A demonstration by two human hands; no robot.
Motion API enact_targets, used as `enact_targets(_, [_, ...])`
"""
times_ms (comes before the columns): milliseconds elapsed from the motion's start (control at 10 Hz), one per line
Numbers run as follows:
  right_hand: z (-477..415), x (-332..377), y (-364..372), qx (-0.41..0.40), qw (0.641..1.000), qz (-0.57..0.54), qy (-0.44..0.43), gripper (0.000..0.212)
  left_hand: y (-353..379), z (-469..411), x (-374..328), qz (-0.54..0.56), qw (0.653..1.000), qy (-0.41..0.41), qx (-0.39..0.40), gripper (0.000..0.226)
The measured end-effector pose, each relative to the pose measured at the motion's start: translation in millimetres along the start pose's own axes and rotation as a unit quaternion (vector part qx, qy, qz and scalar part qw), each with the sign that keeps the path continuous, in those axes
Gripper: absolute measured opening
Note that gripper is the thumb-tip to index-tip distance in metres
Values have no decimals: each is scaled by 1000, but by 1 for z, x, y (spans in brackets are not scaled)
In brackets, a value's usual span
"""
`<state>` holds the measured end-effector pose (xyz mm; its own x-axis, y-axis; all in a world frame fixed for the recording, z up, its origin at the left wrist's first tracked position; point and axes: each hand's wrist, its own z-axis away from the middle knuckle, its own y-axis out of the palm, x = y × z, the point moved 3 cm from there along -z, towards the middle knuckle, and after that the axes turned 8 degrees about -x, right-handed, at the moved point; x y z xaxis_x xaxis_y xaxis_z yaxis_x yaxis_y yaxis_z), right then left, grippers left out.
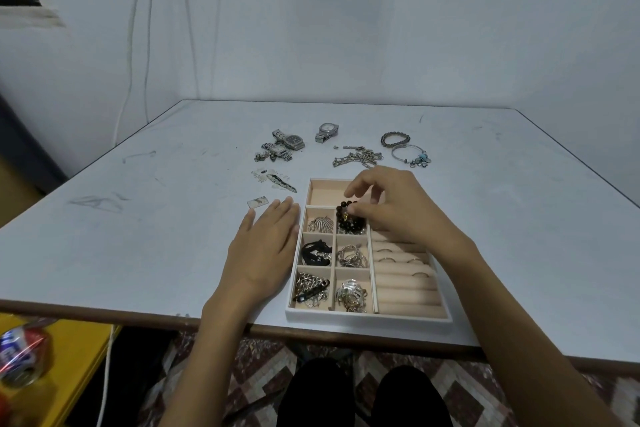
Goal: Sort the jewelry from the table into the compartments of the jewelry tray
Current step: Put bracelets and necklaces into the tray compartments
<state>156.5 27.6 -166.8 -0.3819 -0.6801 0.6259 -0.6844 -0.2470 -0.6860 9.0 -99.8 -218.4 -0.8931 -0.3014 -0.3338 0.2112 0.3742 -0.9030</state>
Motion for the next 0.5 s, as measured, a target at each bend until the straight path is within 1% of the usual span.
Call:
enact_targets(300, [-2,-2,8,10,999,40,-9,8,-1,0,-1,-2,1000,-1,0,48])
enact_targets(500, [-1,-1,6,13,999,36,-15,9,-1,1,-1,8,1000,-1,-2,47])
